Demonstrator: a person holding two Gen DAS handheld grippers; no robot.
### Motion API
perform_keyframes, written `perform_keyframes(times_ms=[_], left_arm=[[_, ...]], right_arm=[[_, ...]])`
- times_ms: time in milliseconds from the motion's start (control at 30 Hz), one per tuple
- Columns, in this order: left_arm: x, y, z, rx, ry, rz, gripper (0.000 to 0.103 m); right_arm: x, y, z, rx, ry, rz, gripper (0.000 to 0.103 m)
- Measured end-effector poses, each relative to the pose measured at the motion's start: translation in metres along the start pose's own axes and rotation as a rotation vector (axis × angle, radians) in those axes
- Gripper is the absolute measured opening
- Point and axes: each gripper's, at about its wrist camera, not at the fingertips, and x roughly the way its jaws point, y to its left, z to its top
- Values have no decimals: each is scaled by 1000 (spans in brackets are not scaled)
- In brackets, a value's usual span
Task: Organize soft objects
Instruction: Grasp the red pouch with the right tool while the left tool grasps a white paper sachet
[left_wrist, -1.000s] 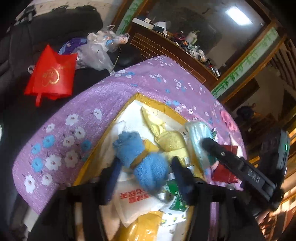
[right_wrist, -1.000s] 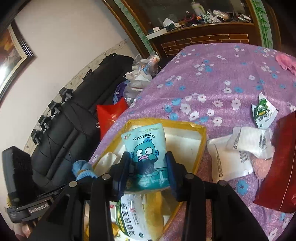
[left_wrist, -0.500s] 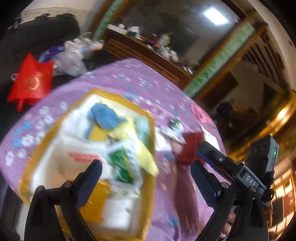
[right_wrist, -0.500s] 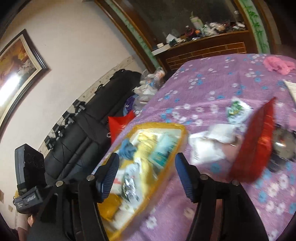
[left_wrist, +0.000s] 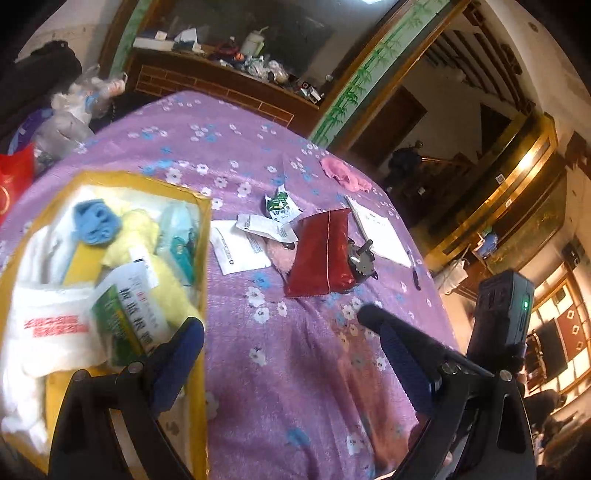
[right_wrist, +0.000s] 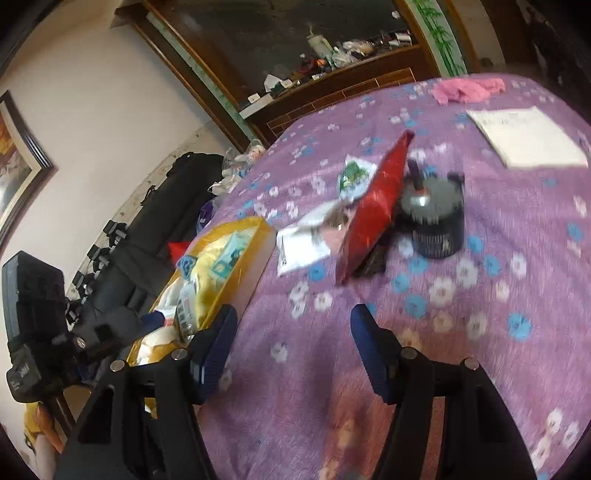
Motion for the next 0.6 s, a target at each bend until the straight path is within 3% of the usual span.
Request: perform_keyframes(times_ms=[167, 300, 367, 400, 433, 600], left_arm=[[14, 4, 15, -24, 27, 2, 98], [33, -4, 39, 21, 80, 39, 98], [46, -10, 54, 40, 131, 38, 98], [54, -13, 61, 50, 161, 32, 98], [65, -17, 69, 70, 196, 22, 98], [126, -11, 97, 22, 289, 80, 98]], right_arm=[[42, -24, 24, 94, 77, -99, 59], [61, -48, 34, 178, 63, -58, 57], [66, -54, 37, 208, 51, -32, 48], [69, -56, 38, 213, 53, -40, 33], [71, -59, 38, 221, 54, -57, 26], [70, -65, 35, 252, 46, -41, 20]])
